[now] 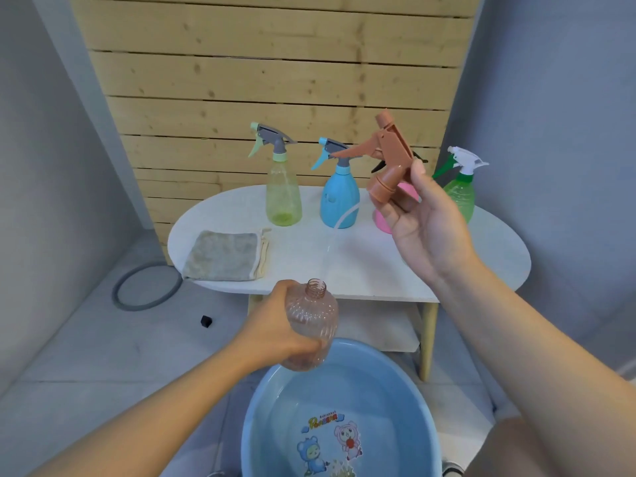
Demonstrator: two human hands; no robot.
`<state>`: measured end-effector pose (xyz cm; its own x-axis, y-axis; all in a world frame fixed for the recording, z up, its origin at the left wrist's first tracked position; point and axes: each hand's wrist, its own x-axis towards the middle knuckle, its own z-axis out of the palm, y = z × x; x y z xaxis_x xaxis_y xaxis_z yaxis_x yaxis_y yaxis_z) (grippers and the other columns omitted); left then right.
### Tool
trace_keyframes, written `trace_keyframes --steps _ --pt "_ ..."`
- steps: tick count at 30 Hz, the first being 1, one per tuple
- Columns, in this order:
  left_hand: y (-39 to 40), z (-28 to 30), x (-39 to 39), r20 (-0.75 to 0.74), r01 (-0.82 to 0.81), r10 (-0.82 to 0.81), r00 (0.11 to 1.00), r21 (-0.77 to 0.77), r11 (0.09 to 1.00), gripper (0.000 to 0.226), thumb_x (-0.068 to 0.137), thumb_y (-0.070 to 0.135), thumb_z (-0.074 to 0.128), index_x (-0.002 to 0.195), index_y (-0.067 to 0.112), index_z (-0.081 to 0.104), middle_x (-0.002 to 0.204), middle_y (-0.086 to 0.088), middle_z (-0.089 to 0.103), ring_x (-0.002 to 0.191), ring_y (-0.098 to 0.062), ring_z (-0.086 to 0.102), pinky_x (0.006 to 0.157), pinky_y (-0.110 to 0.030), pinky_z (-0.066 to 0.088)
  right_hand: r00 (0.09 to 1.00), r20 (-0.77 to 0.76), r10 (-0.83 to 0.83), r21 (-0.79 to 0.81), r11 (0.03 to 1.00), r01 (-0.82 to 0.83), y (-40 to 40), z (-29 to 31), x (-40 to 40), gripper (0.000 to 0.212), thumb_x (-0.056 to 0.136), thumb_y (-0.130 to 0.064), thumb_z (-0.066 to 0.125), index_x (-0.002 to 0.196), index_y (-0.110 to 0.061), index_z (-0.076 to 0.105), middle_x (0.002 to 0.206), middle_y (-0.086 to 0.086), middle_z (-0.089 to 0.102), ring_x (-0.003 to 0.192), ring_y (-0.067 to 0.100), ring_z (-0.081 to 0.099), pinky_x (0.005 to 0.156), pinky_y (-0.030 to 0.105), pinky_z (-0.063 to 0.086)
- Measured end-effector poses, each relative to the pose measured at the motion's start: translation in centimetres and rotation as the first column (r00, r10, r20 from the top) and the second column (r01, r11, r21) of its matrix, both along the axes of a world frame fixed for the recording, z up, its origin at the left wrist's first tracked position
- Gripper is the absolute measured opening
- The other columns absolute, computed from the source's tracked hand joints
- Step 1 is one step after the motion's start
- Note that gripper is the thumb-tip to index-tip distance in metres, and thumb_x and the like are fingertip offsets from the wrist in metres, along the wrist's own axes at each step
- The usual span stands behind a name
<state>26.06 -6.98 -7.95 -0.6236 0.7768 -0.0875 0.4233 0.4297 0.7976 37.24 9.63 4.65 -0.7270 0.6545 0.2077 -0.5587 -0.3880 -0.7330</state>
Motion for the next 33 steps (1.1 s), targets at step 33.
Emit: trace_keyframes --steps 33 --pt "2.5 0.3 2.1 0.013 -0.132 0.131 0.991 0.176 0.976 0.086 0.041 0.038 0.081 0.119 0.03 0.044 0.115 0.004 0.05 0.099 -0.004 0.054 0.081 -0.022 0.047 0.683 0.657 -0.319 0.729 0.501 -0.467 -0.6 -3.8 -0.7 0.014 0.083 -0.018 0.066 0.097 -0.016 0.063 0.086 -0.008 0.065 0.079 0.007 0.058 0.069 0.017 0.042"
